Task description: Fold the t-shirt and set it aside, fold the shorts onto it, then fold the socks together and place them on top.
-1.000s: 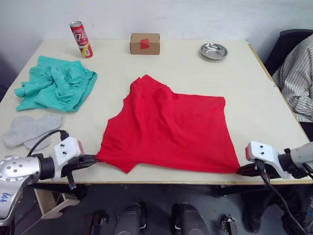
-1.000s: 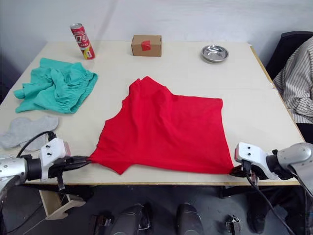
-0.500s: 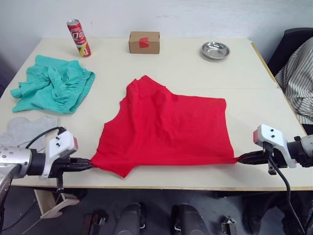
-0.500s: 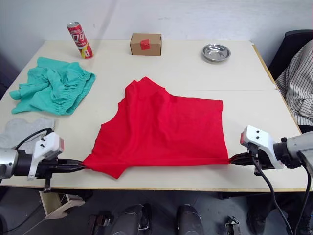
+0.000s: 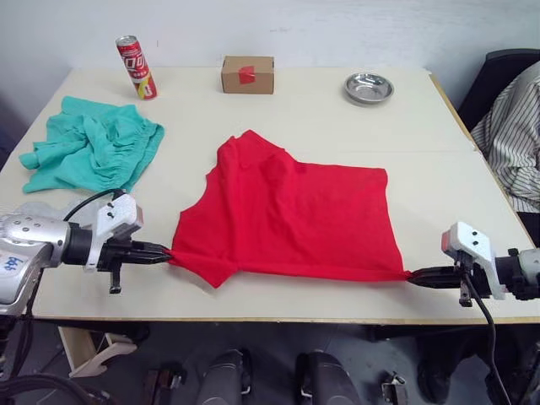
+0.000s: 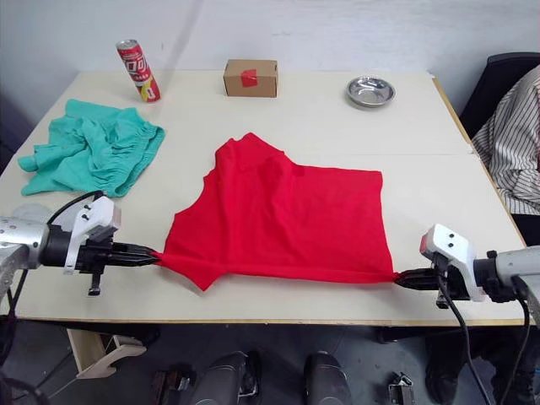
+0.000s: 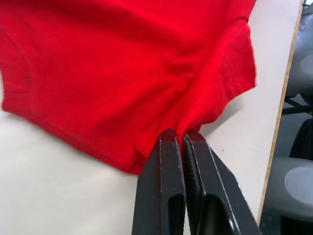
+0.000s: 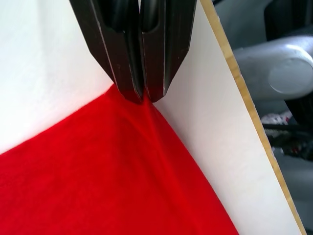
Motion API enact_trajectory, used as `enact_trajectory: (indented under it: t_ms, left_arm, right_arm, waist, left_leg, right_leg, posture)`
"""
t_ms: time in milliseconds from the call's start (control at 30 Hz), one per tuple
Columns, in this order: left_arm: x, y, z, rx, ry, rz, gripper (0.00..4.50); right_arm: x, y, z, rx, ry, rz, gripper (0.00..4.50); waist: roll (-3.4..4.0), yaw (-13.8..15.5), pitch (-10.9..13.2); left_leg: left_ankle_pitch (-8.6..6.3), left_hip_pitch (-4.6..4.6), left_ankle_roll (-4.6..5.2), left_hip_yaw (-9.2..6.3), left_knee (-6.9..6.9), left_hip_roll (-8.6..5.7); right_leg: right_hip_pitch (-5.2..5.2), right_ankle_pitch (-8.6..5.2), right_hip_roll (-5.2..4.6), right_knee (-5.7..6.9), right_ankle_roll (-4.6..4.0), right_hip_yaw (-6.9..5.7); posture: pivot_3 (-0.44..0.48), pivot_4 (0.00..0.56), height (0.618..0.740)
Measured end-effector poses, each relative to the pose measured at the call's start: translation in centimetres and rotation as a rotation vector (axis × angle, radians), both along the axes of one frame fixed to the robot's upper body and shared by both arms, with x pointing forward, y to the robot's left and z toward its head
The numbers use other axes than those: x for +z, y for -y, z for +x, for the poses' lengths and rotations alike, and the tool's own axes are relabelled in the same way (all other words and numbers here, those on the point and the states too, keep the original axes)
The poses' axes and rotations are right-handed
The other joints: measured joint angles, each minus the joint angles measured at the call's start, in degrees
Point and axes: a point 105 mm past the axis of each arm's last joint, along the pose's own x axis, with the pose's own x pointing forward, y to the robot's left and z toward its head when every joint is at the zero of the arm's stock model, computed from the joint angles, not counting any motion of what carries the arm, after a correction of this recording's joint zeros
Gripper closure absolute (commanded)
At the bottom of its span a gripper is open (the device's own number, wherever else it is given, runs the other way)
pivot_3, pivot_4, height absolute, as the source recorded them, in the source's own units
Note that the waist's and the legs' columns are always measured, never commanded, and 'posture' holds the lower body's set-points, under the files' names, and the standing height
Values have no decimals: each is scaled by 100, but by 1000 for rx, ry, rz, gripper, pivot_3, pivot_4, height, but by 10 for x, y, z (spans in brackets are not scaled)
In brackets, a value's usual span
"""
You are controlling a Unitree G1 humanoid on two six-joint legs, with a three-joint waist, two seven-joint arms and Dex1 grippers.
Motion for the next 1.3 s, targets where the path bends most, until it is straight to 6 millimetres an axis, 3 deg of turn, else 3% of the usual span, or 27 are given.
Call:
enact_trajectory:
  t_ms: [233, 467, 567, 833, 900, 967, 1067, 1167, 1300]
  left_arm:
    - [1, 0, 24, 17, -4, -30, 4491]
    - [-6, 2, 44, 80, 10, -101, 4491]
    - [-13, 7, 50, 107, 19, -134, 3783]
    - [-1, 0, 74, 326, 203, -321, 1305]
    - [6, -8, 80, 397, 291, -375, 1278]
    - [13, -19, 74, 419, 358, -409, 1596]
    - [17, -26, 47, 338, 378, -425, 2460]
    - [16, -13, 18, 167, 337, -346, 3370]
    - [-10, 19, -11, -24, 221, -289, 4500]
  right_arm:
    - [7, -3, 24, -100, 62, 86, 4500]
    - [-1, -9, 29, -165, 40, 146, 4500]
    - [-2, -9, 29, -213, 38, 187, 3837]
    - [10, 13, 22, -303, 142, 178, 1186]
    - [22, 18, 23, -316, 225, 169, 472]
    - [32, 15, 21, -302, 278, 185, 686]
    - [48, -19, 12, -169, 342, 266, 1515]
    - [43, -53, 3, -39, 350, 284, 2536]
    - [17, -103, -4, 123, 373, 335, 3939]
  waist:
    - [-6, 2, 1]
    - [-12, 13, 0]
    - [-12, 9, 1]
    - [-16, 15, 2]
    - [-19, 5, 3]
    - [-22, -24, 4]
    - [-23, -115, 5]
    - [-28, -120, 1]
    - [-30, -105, -2]
  left_leg:
    - [0, -2, 3, 0, 8, 0]
    - [0, -9, 9, 0, 20, 0]
    - [-2, -10, 13, 0, 29, 0]
    - [-5, -11, 16, -2, 36, 0]
    - [-5, -10, 14, -2, 38, 1]
    - [-7, -10, 10, -2, 36, 5]
    - [-10, -9, 3, -2, 28, 16]
    - [-26, -7, -25, -2, 25, 15]
    - [-29, -2, -28, -2, 17, 10]
  right_leg:
    - [0, 1, -1, 3, 1, 0]
    - [1, 2, 0, 6, 3, -4]
    - [1, 3, -1, 12, 5, -3]
    - [4, 6, -3, 13, 11, -3]
    - [4, 6, -1, 14, 12, -3]
    - [3, 6, 3, 12, 12, -2]
    - [3, 6, 9, 6, 12, -1]
    - [6, 7, 6, 0, 10, 2]
    - [8, 8, 1, -5, 9, 7]
  posture:
    - [0, 150, 740]
    - [0, 150, 740]
    - [0, 150, 740]
    - [0, 150, 740]
    - [0, 150, 740]
    - [0, 150, 740]
    - [0, 150, 740]
    - [0, 150, 740]
    - [0, 150, 740]
